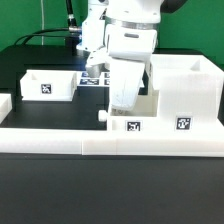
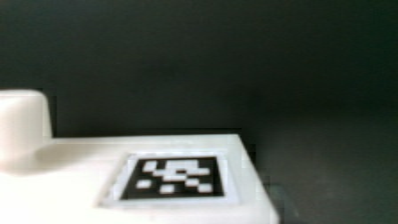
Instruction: Assemble drawer
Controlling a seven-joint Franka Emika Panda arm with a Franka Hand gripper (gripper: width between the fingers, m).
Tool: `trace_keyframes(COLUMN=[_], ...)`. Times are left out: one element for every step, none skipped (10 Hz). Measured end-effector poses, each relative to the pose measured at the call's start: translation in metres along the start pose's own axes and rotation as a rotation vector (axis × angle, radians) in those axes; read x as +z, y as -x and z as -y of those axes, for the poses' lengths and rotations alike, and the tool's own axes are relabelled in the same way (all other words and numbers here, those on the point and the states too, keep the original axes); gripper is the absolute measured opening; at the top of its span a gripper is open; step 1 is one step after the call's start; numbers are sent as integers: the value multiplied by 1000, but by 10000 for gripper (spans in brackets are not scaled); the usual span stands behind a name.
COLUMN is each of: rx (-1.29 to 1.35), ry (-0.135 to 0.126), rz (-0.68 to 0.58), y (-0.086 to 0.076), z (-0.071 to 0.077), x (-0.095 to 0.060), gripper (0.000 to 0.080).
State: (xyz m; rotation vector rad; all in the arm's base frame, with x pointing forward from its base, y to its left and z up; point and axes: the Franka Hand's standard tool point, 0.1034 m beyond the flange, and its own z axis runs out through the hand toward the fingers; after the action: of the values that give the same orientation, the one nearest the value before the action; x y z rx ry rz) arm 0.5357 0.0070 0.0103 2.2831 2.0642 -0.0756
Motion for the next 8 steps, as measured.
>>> trace_keyframes(rx=[1, 1, 1, 1, 1, 0, 0, 5], ry=[-9, -9, -9, -10, -10, -14, -13, -15], rz=[3, 3, 3, 3, 3, 5, 6, 8], y=[1, 1, 1, 1, 1, 0, 0, 1], z=[1, 1, 1, 1, 1, 1, -2, -3], x=[1, 1, 1, 1, 1, 0, -4, -9], gripper=[42, 42, 64, 64, 261, 261, 440, 440])
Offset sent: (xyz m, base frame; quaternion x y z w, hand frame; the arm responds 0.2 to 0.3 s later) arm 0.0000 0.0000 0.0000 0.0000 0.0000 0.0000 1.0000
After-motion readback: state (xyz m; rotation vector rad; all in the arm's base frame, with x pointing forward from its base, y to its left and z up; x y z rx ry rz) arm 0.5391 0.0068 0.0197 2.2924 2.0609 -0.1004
